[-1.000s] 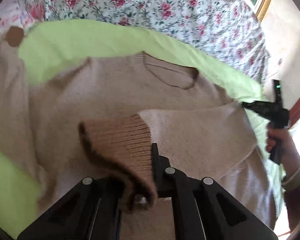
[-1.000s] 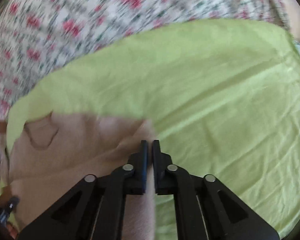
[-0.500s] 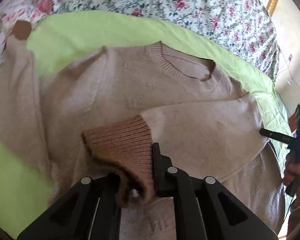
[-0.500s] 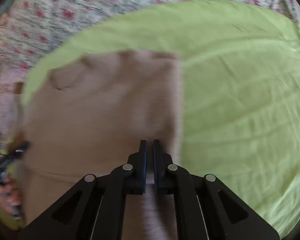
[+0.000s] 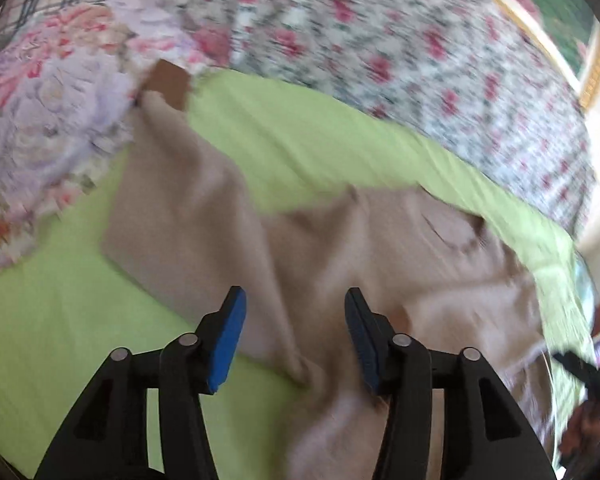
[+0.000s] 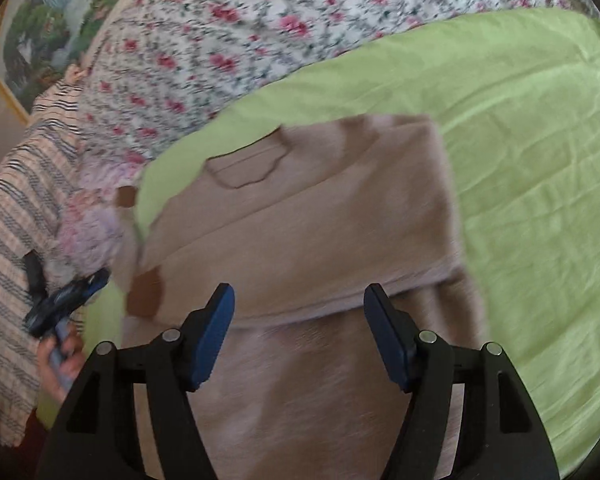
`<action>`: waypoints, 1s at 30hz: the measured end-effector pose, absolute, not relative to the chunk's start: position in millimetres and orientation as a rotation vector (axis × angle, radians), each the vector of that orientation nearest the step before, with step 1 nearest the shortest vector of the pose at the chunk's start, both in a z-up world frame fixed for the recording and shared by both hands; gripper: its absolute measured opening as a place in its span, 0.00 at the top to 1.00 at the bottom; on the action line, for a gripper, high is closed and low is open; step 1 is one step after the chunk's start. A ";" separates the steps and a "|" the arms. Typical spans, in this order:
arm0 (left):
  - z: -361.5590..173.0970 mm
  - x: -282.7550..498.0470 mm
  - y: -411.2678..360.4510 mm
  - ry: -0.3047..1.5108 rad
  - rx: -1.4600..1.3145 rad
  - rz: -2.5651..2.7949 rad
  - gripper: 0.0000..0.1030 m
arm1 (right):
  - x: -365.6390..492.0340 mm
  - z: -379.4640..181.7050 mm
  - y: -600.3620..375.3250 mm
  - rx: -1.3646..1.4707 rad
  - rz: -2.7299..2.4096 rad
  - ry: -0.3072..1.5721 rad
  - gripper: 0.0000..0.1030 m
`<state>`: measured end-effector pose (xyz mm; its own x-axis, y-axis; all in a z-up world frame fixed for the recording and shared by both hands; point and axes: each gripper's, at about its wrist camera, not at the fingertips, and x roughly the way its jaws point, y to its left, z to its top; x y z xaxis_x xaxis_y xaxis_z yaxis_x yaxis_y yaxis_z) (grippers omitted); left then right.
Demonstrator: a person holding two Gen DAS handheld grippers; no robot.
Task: Fold small clothes
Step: 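Lift the other brown cuff with the left gripper and lay it across the body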
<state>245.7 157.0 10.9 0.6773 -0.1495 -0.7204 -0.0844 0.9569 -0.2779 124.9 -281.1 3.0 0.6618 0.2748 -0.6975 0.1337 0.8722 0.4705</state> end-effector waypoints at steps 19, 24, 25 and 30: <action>-13.5 436.0 259.0 0.908 -0.307 0.217 0.90 | 113.7 -11.1 -238.9 0.502 0.159 0.931 0.33; 34.5 381.1 223.7 0.757 -0.352 0.012 0.90 | 109.8 -7.3 -238.7 0.534 0.159 0.895 0.33; 46.0 366.2 207.7 0.727 -0.341 -0.039 0.90 | 108.7 -6.1 -238.6 0.540 0.159 0.887 0.33; 76.4 309.5 115.5 0.654 -0.289 -0.282 0.90 | 98.3 1.4 -240.1 0.554 0.148 0.859 0.33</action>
<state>309.5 115.5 76.4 0.7588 -0.3452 -0.5524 0.1656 0.9224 -0.3490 98.3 -240.1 1.4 0.6527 0.3407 -0.6767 0.0945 0.8496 0.5189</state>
